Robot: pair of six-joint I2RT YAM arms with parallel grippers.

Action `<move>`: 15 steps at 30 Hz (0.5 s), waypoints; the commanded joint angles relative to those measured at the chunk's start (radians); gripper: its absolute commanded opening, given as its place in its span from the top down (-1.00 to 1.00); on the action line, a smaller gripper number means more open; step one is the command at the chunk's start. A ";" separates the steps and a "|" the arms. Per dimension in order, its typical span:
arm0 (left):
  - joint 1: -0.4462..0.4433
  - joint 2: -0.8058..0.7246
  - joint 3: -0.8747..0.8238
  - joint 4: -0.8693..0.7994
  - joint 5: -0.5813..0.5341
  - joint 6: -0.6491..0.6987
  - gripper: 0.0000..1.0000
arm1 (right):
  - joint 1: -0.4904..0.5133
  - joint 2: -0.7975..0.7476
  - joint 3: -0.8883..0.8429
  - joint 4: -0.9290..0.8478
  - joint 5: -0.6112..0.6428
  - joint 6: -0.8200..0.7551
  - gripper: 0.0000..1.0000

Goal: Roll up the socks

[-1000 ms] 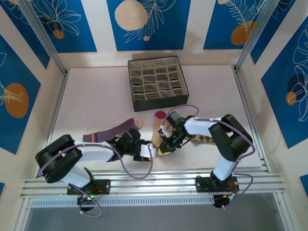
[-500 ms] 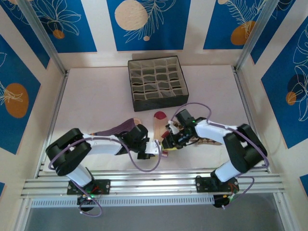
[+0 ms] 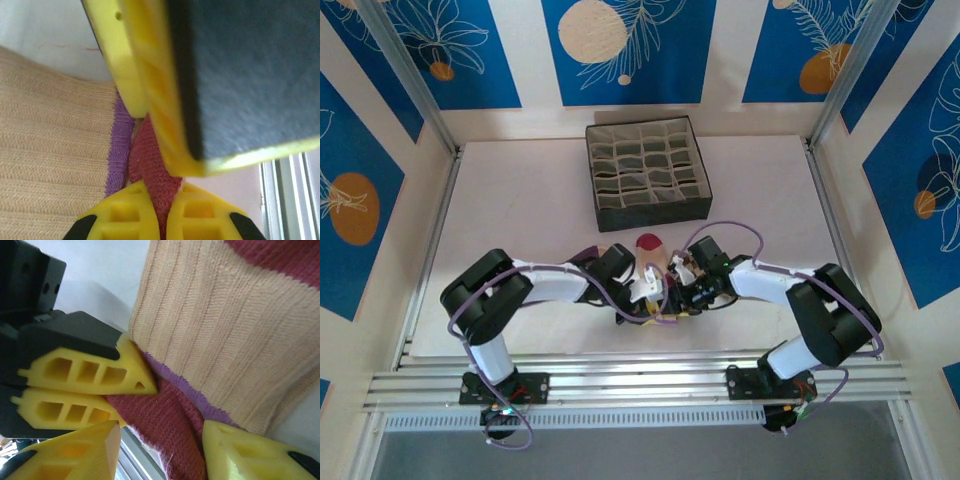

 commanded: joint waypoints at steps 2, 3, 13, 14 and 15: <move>0.043 0.027 -0.027 -0.066 0.041 -0.129 1.00 | 0.022 0.022 0.009 0.010 0.001 0.008 0.09; 0.049 0.029 -0.027 -0.057 0.050 -0.151 1.00 | 0.026 0.029 0.013 0.008 0.006 0.008 0.11; 0.070 0.079 -0.027 -0.029 0.079 -0.260 1.00 | 0.037 0.062 0.034 -0.017 0.063 0.013 0.65; 0.071 0.080 -0.030 -0.028 0.080 -0.261 1.00 | 0.037 0.064 0.036 -0.018 0.068 0.015 0.67; 0.071 0.079 -0.030 -0.026 0.081 -0.261 1.00 | 0.037 0.067 0.039 -0.022 0.073 0.017 0.71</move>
